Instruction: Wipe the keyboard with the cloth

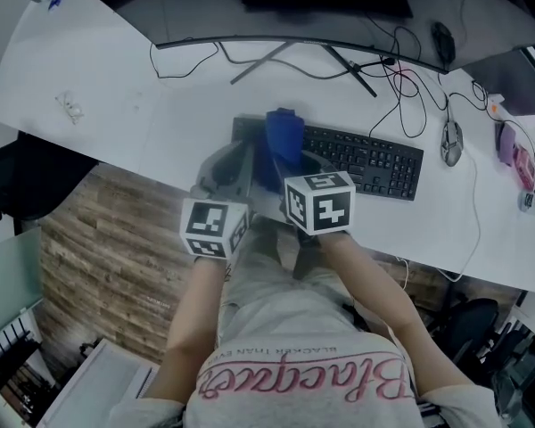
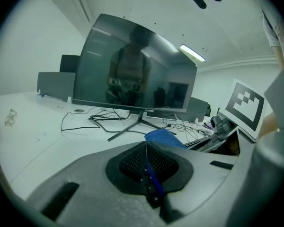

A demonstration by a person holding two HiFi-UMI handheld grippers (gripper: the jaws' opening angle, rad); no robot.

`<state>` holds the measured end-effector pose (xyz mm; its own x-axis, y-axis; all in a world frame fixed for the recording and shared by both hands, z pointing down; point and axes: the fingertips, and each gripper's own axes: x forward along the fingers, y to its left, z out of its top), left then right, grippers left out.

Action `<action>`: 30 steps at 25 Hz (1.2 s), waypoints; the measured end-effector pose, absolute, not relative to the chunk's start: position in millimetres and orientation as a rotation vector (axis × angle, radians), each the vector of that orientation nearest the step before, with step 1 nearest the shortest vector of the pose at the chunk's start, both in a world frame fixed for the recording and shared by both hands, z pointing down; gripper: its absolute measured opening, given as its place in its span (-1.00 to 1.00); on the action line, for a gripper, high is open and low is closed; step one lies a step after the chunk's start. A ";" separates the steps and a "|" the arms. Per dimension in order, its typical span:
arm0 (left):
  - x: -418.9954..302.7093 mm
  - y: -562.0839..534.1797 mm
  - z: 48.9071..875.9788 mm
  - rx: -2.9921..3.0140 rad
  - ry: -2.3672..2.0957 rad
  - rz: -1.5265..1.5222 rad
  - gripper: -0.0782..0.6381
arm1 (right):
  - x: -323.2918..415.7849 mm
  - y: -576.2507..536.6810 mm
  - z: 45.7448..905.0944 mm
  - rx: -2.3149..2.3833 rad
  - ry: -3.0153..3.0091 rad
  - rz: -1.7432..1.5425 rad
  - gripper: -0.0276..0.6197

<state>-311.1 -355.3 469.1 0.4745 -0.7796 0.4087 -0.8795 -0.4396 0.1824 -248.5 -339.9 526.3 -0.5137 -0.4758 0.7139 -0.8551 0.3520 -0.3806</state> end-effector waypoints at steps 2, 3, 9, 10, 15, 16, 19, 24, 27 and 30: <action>-301.3 -354.9 467.5 2.368 -1.383 0.376 -0.76 | -242.1 -338.8 526.4 1.158 -2.131 1.029 -0.60; -296.5 -354.7 466.7 2.372 -1.380 0.377 -0.76 | -238.7 -338.1 526.3 1.157 -2.130 1.028 -0.60; -270.8 -357.0 464.8 2.389 -1.367 0.395 -0.76 | -215.1 -335.7 526.4 1.165 -2.121 1.031 -0.60; -265.9 -357.3 464.7 2.392 -1.363 0.399 -0.76 | -210.5 -335.2 526.3 1.168 -2.120 1.033 -0.60; -239.4 -356.7 466.6 2.406 -1.344 0.432 -0.76 | -188.2 -333.4 526.6 1.178 -2.118 1.035 -0.60; -234.5 -355.8 468.1 2.405 -1.344 0.440 -0.76 | -183.9 -332.9 526.7 1.180 -2.118 1.035 -0.60; -221.2 -352.4 471.4 2.403 -1.337 0.463 -0.76 | -172.0 -331.2 526.8 1.187 -2.115 1.037 -0.60; -203.7 -349.0 468.8 2.413 -1.321 0.469 -0.76 | -154.8 -328.4 526.4 1.198 -2.108 1.033 -0.60; -196.1 -346.4 470.8 2.420 -1.314 0.480 -0.76 | -144.2 -326.4 526.8 1.206 -2.101 1.031 -0.60; -187.3 -345.8 469.9 2.423 -1.312 0.492 -0.76 | -131.6 -325.0 526.7 1.216 -2.094 1.031 -0.60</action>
<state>-187.3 -345.8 469.9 0.5133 -0.7290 0.4528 -0.8471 -0.5151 0.1308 -131.6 -325.0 526.7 -0.4731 -0.4975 0.7271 -0.8796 0.3125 -0.3586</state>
